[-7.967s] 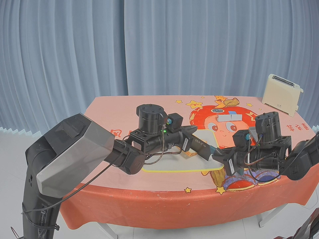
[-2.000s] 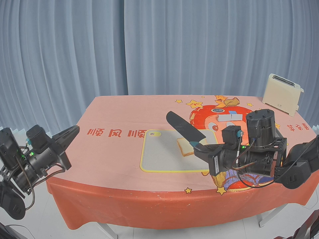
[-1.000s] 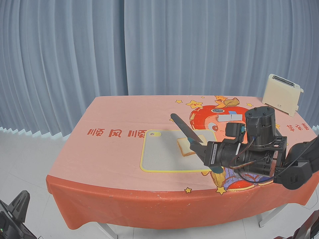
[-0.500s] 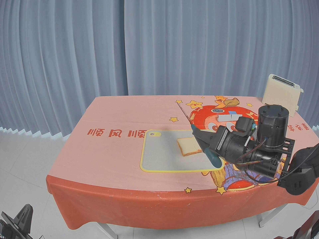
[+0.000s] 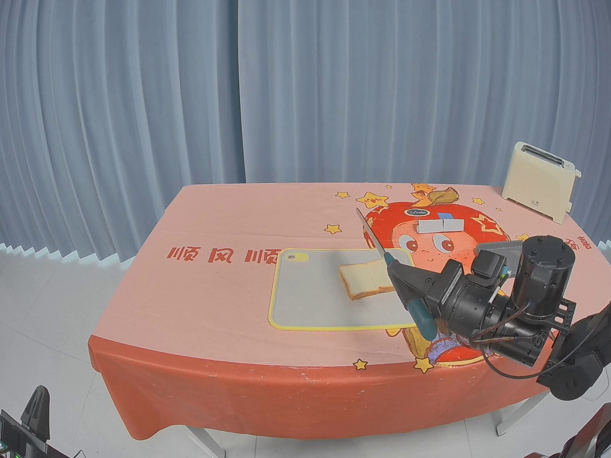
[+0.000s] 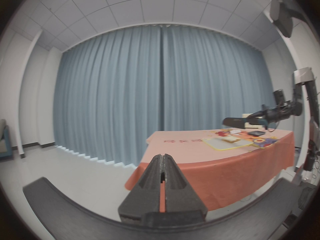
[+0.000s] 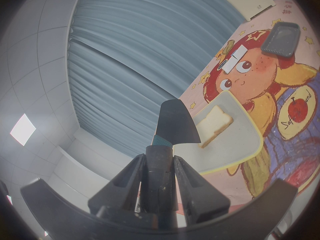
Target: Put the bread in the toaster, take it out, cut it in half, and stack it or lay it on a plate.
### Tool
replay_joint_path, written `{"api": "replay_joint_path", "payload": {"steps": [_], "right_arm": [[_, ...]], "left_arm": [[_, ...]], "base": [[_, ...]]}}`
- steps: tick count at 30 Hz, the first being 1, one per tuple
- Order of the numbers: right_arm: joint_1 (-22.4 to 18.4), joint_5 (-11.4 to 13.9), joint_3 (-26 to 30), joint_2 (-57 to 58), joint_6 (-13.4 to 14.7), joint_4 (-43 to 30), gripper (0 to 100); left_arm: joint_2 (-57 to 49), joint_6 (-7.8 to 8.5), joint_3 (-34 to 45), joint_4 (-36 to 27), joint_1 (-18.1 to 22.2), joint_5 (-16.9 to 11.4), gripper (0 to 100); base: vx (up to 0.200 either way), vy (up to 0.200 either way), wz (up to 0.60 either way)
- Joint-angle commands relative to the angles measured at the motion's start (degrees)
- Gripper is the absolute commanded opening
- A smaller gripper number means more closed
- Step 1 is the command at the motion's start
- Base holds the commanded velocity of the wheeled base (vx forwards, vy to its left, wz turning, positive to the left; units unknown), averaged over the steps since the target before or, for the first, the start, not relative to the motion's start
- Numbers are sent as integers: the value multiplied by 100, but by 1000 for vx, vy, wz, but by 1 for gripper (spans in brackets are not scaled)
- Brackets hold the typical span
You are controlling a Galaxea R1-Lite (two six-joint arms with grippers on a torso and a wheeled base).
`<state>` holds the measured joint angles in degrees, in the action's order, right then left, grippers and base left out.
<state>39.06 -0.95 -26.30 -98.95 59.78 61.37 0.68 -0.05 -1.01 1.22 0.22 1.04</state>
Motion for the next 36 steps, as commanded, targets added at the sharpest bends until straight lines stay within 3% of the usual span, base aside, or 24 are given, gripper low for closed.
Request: {"api": "replay_joint_path", "payload": {"steps": [1,14,23,36], "right_arm": [[67,16,353,-221,174,341,0],[199,42,784,-740,640,1369,0],[93,34,1021,-1267,640,2266,0],[58,16,1109,-1232,631,2283,0]], "left_arm": [[20,40,66,-210,-13,-68,0],[20,40,66,-219,4,-121,0],[20,40,66,-210,4,-112,0],[20,40,66,-210,4,-112,0]], "base": [[0,0,0],[0,0,0],[0,0,0],[0,0,0]]}}
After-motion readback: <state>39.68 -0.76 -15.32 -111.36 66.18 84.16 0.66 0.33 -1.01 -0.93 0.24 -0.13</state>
